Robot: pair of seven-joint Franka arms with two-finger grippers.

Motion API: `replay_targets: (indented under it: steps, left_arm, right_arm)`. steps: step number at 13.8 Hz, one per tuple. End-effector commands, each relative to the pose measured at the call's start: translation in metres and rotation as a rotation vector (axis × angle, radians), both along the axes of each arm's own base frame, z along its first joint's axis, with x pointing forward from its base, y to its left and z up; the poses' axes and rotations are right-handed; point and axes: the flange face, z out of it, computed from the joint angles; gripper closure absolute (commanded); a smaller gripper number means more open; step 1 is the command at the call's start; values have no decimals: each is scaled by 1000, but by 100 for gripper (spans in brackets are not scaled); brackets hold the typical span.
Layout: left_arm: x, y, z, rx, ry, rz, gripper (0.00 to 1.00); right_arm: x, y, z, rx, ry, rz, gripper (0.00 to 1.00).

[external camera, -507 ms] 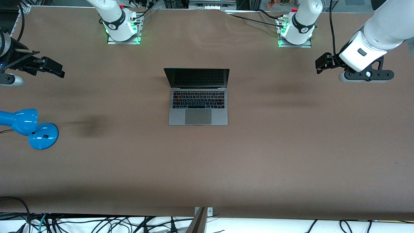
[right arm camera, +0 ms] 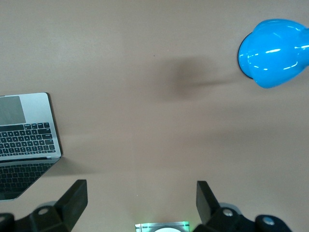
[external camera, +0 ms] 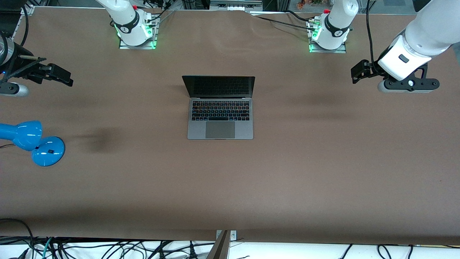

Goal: Close laptop with both arms from behind

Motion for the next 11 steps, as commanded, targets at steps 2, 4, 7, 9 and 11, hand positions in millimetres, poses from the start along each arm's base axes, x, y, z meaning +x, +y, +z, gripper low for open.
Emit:
replay_targets:
  steps: [2,4,7,9,11]
  left_arm:
    - [-3,-4,-2,-52,11,-4,4]
    - [-3,-6,-2,-51,11,0,8]
    - [-5,-11,-3,-49,17,-9,26]
    - [-8,-19,-3,-50,20,-21,43]
    - [-14,-27,-4,-42,29,-3,55]
  right_arm:
    - [-9,8,2,-4,1,4,0]
    - [-10,11,3,-9,1,12,0]
    - [-11,15,0,-10,16,18,0]
    - [-10,16,-3,-5,24,23,0]
    - [-9,33,-9,1,35,48,0]
